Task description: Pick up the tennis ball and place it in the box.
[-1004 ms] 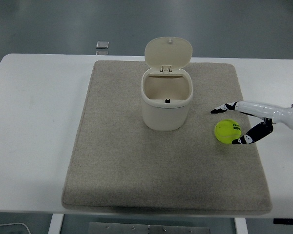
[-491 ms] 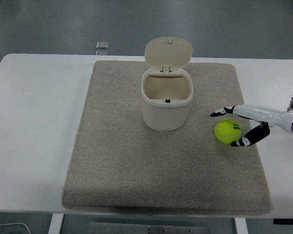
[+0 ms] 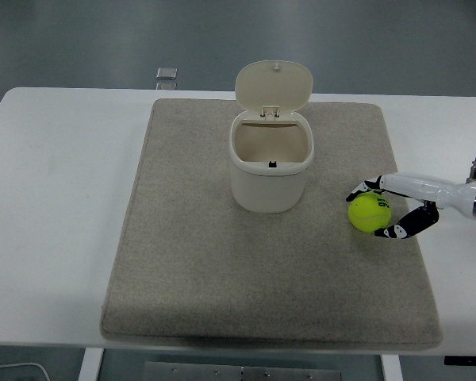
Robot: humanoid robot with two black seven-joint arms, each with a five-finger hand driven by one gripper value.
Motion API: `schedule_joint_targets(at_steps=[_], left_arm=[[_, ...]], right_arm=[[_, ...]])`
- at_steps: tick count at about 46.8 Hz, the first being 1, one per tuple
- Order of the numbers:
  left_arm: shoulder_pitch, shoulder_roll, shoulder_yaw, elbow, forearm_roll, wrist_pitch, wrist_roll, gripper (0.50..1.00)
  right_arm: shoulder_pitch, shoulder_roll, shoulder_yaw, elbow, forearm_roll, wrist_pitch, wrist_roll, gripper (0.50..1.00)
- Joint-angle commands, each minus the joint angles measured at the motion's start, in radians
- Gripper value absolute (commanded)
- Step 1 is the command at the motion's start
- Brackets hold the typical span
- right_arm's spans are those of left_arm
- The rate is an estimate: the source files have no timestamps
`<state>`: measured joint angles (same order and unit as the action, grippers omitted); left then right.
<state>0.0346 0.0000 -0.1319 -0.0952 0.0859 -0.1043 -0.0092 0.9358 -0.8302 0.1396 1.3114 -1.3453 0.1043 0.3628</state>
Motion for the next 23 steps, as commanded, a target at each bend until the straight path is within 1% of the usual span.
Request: schedule_joint_targets(at_steps=[1,3,9,15,20,23], left_arm=[[-0.001,0.0,0.0,0.0,0.0,0.0,0.0,0.992],[0.001,0.0,0.0,0.0,0.0,0.0,0.0,0.992],[0.001,0.0,0.0,0.0,0.0,0.0,0.0,0.992],[0.001,0.0,0.0,-0.001,0.0,0.0,0.0,0.992],[0.001,0.0,0.0,0.0,0.0,0.0,0.0,0.992],[0.001,0.0,0.0,0.0,0.0,0.0,0.0,0.992]], right_arm=[[0.005,-0.001,0.003,0.0,0.002,0.0,0.004,0.542],[0.008,-0.004,0.006,0.0,0.002,0.002,0.008,0.5],[0.018,-0.015,0.023,0.008,0.005,0.002,0.018,0.5],[0.051,-0.032,0.052,0.015,0.009,0.003,0.062,0.5],[0.072,-0.033,0.081,0.026,0.015,0.006,0.07,0.5],[0.1,-0.033,0.081,0.04,0.018,0.006,0.074,0.5]])
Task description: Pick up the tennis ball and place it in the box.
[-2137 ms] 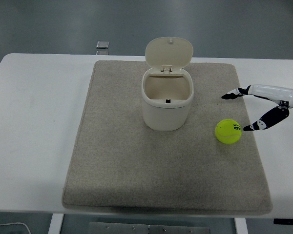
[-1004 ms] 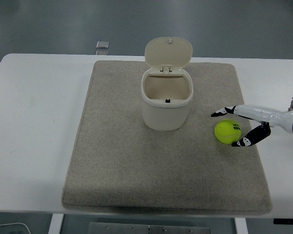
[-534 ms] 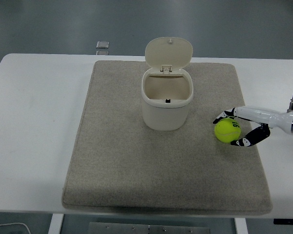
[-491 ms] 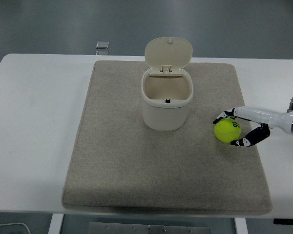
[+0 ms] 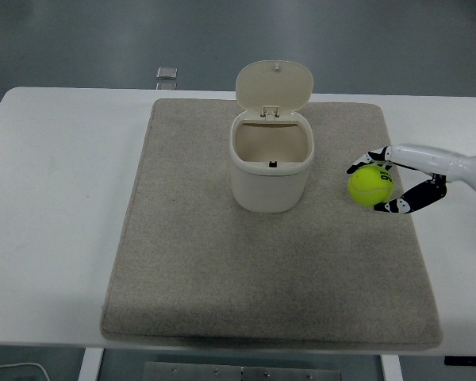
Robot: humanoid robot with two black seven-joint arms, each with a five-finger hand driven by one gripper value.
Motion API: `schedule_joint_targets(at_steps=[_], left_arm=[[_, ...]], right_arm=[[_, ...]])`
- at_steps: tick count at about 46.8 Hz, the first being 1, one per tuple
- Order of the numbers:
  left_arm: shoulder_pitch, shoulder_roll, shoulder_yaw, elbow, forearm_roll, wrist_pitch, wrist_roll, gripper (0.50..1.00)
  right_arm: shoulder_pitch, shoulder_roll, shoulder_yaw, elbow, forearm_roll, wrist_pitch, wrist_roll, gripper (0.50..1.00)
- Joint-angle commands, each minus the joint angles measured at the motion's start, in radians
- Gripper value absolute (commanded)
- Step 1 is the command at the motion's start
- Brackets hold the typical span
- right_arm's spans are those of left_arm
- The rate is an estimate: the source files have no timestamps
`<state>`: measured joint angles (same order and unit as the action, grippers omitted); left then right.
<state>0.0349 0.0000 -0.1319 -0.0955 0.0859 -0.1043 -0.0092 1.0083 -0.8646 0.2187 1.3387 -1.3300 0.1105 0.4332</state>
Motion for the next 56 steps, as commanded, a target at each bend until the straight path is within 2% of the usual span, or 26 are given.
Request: schedule_joint_targets(at_steps=[1,11,22,40,53,56], left_arm=[[0.0,0.0,0.0,0.0,0.0,0.0,0.0,0.992],[-0.001,0.0,0.0,0.0,0.0,0.0,0.0,0.992],[-0.001,0.0,0.0,0.0,0.0,0.0,0.0,0.992],[-0.001,0.0,0.0,0.0,0.0,0.0,0.0,0.992],[0.0,0.0,0.0,0.0,0.0,0.0,0.0,0.992],[0.0,0.0,0.0,0.0,0.0,0.001,0.0,0.992]], right_arm=[[0.039,0.003,0.002,0.016,0.003,0.0,0.004,0.5],[0.121,0.015,0.004,0.017,0.003,0.008,0.006,0.5],[0.161,0.072,0.01,0.048,0.005,0.008,0.045,0.5],[0.188,0.225,0.01,0.023,0.005,0.001,0.029,0.5],[0.197,0.233,0.01,-0.015,0.064,0.006,-0.068,0.5],[0.197,0.24,0.01,-0.019,0.072,0.001,-0.083,0.529]])
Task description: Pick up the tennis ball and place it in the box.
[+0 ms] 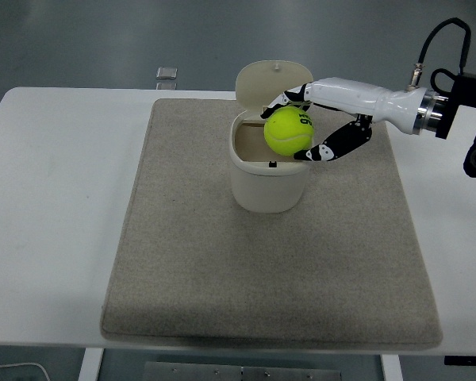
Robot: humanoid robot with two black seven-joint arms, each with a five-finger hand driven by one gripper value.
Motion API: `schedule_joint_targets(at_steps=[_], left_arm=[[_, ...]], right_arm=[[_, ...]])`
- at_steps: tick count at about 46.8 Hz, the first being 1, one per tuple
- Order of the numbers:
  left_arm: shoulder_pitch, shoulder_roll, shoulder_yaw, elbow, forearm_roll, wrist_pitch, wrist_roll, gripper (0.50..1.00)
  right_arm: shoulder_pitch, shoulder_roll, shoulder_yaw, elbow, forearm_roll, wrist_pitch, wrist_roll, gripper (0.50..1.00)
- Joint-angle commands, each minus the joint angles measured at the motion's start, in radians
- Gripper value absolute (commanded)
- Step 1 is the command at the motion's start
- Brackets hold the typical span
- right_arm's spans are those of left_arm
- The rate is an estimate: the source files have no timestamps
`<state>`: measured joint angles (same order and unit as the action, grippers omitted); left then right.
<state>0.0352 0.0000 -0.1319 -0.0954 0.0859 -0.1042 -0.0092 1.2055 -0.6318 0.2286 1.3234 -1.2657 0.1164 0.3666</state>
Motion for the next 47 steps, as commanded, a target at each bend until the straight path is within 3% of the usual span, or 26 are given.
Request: schedule_joint_targets(at_steps=[1,9,20,27,47], left_arm=[[-0.001,0.0,0.0,0.0,0.0,0.0,0.0,0.992],[0.0,0.0,0.0,0.0,0.0,0.0,0.0,0.992],[0.0,0.0,0.0,0.0,0.0,0.0,0.0,0.992],[0.0,0.0,0.0,0.0,0.0,0.0,0.0,0.992],[-0.001,0.0,0.0,0.0,0.0,0.0,0.0,0.992]], right_arm=[[-0.001,0.014,0.0,-0.006,0.009,-0.004,-0.021,0.539],[-0.003,0.023,0.0,-0.006,0.042,-0.001,-0.04,0.69],[-0.007,0.023,-0.005,-0.006,0.054,0.0,-0.043,0.823],[-0.009,0.027,-0.006,-0.006,0.054,-0.001,-0.061,0.86],[-0.023,0.014,0.0,-0.001,0.063,0.0,-0.06,0.86]])
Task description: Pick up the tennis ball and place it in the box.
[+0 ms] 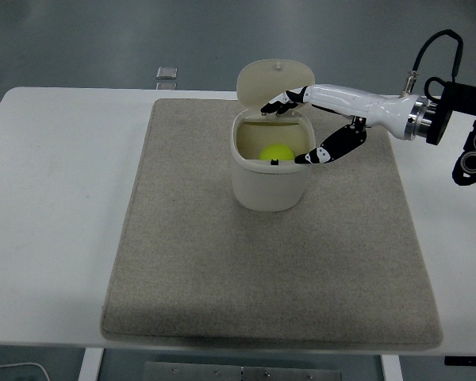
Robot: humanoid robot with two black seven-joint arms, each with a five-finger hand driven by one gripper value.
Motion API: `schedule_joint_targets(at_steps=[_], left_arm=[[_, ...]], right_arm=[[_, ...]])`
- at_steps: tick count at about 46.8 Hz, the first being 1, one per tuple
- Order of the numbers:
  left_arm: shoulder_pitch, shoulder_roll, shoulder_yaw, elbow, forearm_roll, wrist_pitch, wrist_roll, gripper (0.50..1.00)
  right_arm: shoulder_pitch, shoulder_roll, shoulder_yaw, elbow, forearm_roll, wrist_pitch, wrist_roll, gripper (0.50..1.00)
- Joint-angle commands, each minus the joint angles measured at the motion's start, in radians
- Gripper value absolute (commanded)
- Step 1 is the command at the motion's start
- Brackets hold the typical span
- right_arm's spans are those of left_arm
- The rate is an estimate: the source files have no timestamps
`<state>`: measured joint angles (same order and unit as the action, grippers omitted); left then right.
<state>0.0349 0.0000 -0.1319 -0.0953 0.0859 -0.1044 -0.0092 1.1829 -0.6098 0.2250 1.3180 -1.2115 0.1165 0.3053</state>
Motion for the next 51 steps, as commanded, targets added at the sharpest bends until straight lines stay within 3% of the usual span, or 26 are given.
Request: schedule_joint_targets(at_steps=[1,5,10,14,19,22,34,43,51], left_arm=[[0.0,0.0,0.0,0.0,0.0,0.0,0.0,0.992],[0.0,0.0,0.0,0.0,0.0,0.0,0.0,0.992],[0.0,0.0,0.0,0.0,0.0,0.0,0.0,0.992],[-0.001,0.0,0.0,0.0,0.0,0.0,0.0,0.992],[-0.001,0.0,0.0,0.0,0.0,0.0,0.0,0.992],[0.0,0.0,0.0,0.0,0.0,0.0,0.0,0.992],[0.0,0.0,0.0,-0.001,0.0,0.0,0.0,0.992],[0.0,0.0,0.0,0.0,0.0,0.0,0.0,0.992],[0.0,0.0,0.0,0.0,0.0,0.002,0.0,0.992]], right_arm=[[0.0,-0.011,0.004,0.007,0.016,0.002,0.003,0.86],[0.003,-0.037,0.004,0.017,0.073,0.023,0.008,0.86],[0.003,-0.082,0.005,0.017,0.145,0.106,0.009,0.86],[0.003,-0.107,0.004,0.018,0.202,0.135,0.012,0.862],[0.003,-0.139,0.004,0.017,0.305,0.137,0.014,0.864],[0.001,-0.151,0.004,0.013,0.365,0.131,0.014,0.905],[-0.046,-0.163,-0.001,-0.043,0.53,0.127,0.037,0.905],[-0.101,-0.146,-0.01,-0.147,0.737,0.126,0.035,0.905],[-0.127,-0.087,0.002,-0.22,0.846,0.123,0.028,0.905]])
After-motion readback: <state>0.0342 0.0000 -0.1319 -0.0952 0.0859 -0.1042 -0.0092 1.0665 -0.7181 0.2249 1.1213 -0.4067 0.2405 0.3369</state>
